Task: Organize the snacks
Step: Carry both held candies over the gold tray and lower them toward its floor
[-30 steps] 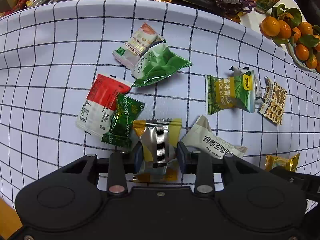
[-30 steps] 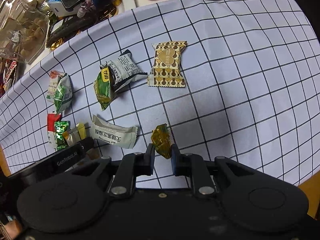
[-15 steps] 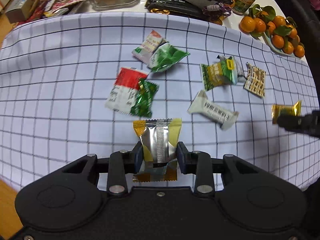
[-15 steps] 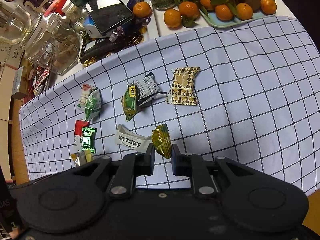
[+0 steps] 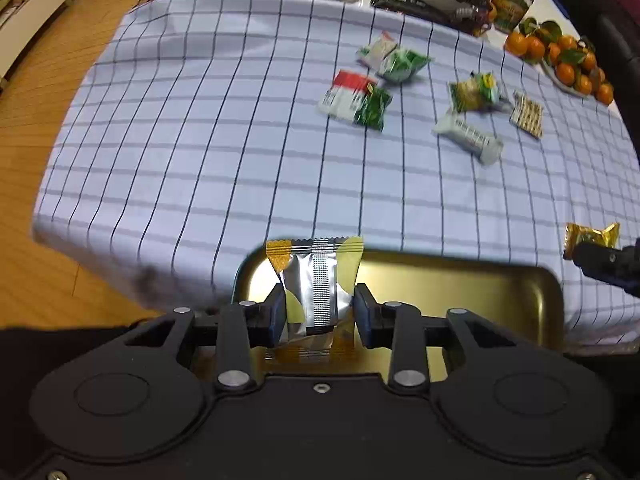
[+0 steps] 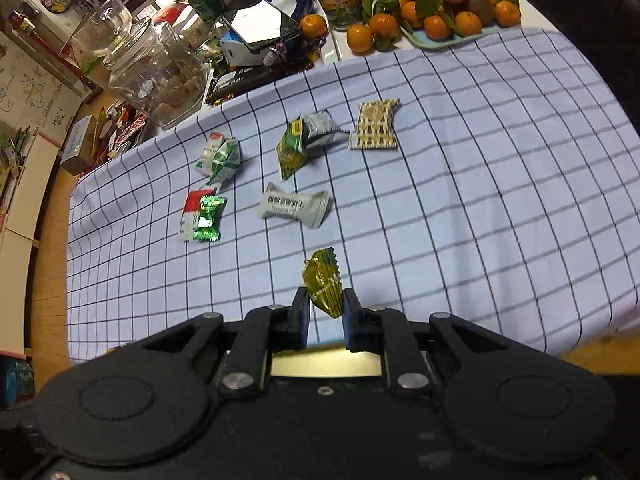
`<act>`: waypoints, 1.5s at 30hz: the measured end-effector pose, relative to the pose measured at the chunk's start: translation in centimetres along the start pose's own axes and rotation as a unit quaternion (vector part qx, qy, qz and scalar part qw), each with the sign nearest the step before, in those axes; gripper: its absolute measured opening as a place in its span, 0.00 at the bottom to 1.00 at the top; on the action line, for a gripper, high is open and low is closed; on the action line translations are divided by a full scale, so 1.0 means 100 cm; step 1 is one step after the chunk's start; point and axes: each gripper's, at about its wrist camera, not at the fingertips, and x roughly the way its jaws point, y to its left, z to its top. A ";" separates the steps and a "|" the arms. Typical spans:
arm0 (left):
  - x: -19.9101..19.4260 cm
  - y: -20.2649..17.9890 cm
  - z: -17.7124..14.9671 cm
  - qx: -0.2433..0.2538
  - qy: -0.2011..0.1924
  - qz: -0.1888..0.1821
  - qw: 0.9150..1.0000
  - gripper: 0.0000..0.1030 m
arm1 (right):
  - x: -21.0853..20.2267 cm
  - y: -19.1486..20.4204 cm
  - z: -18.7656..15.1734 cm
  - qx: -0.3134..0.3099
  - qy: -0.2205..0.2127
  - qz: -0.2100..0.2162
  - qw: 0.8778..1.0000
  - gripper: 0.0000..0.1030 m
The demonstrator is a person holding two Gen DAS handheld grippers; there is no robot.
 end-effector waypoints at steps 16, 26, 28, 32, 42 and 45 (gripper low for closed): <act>0.001 -0.011 -0.095 0.040 0.000 0.029 0.999 0.42 | -0.020 -0.003 -0.156 -0.051 0.004 -0.049 0.997 0.18; 0.020 0.008 -0.111 -0.001 -0.007 0.025 1.000 0.42 | -0.014 -0.004 -0.178 -0.087 -0.006 -0.047 0.995 0.18; 0.018 0.009 -0.112 -0.004 -0.018 0.029 0.999 0.42 | -0.012 -0.003 -0.176 -0.087 -0.003 -0.039 0.995 0.18; 0.012 0.005 -0.114 0.008 -0.039 0.029 0.999 0.43 | -0.010 -0.003 -0.175 -0.089 -0.004 -0.040 0.995 0.18; 0.008 -0.005 -0.114 0.034 -0.056 0.022 0.998 0.44 | -0.009 -0.001 -0.175 -0.094 0.002 -0.040 0.995 0.19; 0.008 -0.006 -0.114 0.039 -0.055 0.023 0.997 0.46 | -0.010 -0.002 -0.174 -0.095 -0.002 -0.044 0.995 0.28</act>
